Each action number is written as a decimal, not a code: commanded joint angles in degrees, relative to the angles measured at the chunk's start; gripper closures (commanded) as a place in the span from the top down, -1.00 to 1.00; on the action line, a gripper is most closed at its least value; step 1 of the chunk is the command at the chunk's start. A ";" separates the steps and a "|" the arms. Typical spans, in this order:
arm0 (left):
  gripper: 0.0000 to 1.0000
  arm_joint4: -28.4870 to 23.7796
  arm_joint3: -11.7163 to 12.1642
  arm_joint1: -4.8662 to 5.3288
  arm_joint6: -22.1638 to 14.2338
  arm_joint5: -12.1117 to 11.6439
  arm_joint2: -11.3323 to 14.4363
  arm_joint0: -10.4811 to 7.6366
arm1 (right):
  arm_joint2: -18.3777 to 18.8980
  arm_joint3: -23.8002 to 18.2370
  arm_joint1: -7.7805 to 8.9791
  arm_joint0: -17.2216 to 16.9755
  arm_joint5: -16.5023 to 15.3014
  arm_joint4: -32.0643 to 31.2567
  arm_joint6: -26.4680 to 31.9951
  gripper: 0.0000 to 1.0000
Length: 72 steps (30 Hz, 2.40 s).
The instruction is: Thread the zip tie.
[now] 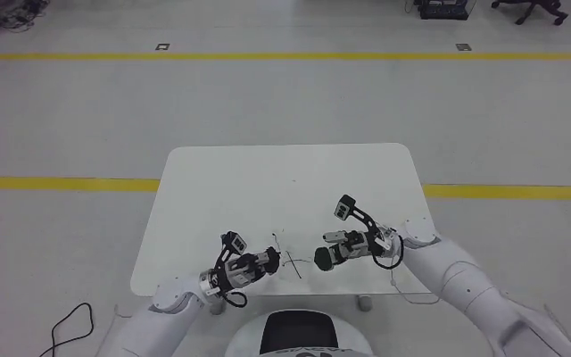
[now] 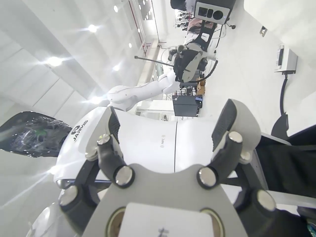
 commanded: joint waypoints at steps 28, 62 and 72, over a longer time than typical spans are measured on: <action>-1.00 -7.11 3.63 -7.72 -1.65 0.00 2.86 -3.35 | 3.85 3.38 -4.51 -3.13 0.00 6.43 0.00 1.00; -1.00 -14.87 8.85 -12.55 -6.01 0.00 4.33 -5.43 | 2.56 3.85 -6.86 -3.14 0.00 11.66 0.00 -0.58; -1.00 -14.37 9.62 -12.94 -6.37 0.00 4.22 -5.70 | 2.55 3.99 -7.15 -2.99 0.00 11.27 0.00 -0.72</action>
